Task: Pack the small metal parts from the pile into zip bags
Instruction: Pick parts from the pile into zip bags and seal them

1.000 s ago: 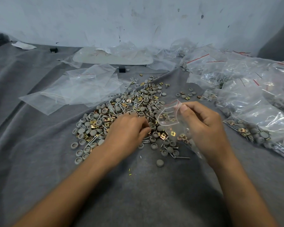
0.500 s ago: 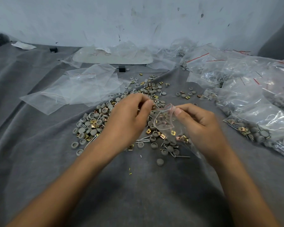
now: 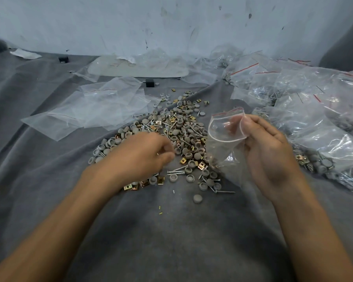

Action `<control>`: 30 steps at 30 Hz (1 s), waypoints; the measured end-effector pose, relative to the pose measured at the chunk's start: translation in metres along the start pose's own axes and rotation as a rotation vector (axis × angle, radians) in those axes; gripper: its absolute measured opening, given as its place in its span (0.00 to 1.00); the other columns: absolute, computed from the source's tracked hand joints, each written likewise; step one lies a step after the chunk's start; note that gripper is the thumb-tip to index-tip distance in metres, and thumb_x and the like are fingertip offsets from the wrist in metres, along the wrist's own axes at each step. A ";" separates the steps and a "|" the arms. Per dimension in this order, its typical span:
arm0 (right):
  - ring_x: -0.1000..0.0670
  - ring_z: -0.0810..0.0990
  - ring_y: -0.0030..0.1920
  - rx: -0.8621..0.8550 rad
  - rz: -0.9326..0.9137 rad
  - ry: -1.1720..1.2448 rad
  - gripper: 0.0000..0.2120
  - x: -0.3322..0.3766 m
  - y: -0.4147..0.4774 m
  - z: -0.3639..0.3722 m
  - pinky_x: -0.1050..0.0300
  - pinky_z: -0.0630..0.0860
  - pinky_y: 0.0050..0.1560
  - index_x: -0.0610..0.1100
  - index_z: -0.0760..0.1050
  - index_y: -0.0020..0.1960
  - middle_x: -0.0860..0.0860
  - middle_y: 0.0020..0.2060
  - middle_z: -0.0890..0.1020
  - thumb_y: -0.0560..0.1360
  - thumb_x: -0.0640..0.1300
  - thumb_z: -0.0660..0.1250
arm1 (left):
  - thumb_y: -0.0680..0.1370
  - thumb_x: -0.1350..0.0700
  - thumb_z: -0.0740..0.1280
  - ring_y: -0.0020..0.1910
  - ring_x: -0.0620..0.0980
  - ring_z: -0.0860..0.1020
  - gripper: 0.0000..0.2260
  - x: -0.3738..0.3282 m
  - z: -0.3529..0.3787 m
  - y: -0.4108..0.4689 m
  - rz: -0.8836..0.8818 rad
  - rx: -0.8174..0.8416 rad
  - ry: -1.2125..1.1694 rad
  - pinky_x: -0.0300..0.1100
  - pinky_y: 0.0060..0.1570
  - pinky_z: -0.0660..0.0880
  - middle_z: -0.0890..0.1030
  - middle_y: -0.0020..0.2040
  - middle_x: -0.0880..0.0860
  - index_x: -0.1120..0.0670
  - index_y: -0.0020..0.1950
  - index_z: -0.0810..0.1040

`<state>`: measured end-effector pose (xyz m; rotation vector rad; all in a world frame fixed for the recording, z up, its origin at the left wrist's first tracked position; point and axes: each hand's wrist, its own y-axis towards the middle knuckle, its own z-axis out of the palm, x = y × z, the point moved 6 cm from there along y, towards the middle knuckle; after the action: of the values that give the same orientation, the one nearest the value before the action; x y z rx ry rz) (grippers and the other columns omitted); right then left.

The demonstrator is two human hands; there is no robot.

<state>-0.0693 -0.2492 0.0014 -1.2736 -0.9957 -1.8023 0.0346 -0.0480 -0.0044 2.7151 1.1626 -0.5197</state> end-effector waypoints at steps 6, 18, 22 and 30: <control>0.51 0.80 0.46 -0.028 0.025 0.035 0.10 0.000 0.000 -0.002 0.57 0.75 0.53 0.44 0.81 0.47 0.49 0.42 0.84 0.82 0.40 0.62 | 0.77 0.41 0.68 0.45 0.50 0.78 0.12 -0.011 0.022 -0.004 0.035 0.096 0.217 0.45 0.41 0.73 0.81 0.42 0.47 0.49 0.47 0.80; 0.45 0.75 0.50 -0.015 0.017 -0.026 0.14 0.003 -0.004 0.005 0.47 0.68 0.55 0.49 0.85 0.42 0.49 0.43 0.82 0.82 0.42 0.63 | 0.78 0.48 0.60 0.47 0.52 0.77 0.06 -0.045 0.039 -0.028 0.051 -0.273 0.368 0.46 0.43 0.66 0.79 0.46 0.50 0.49 0.44 0.70; 0.46 0.75 0.50 0.001 0.027 -0.037 0.13 -0.001 -0.003 0.006 0.47 0.69 0.56 0.49 0.85 0.43 0.49 0.44 0.83 0.81 0.44 0.63 | 0.75 0.44 0.63 0.45 0.54 0.78 0.12 -0.030 0.040 -0.022 -0.046 -0.136 0.284 0.46 0.40 0.70 0.80 0.44 0.49 0.52 0.46 0.76; 0.49 0.77 0.49 0.036 0.032 -0.034 0.11 -0.003 -0.003 0.008 0.53 0.72 0.54 0.48 0.84 0.44 0.50 0.43 0.83 0.79 0.46 0.64 | 0.73 0.48 0.65 0.35 0.58 0.72 0.16 -0.033 0.035 -0.021 -0.046 0.068 0.404 0.44 0.29 0.57 0.76 0.37 0.56 0.55 0.33 0.64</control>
<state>-0.0682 -0.2402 -0.0001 -1.2954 -1.0166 -1.7359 -0.0107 -0.0646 -0.0247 2.9459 1.3158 -0.0085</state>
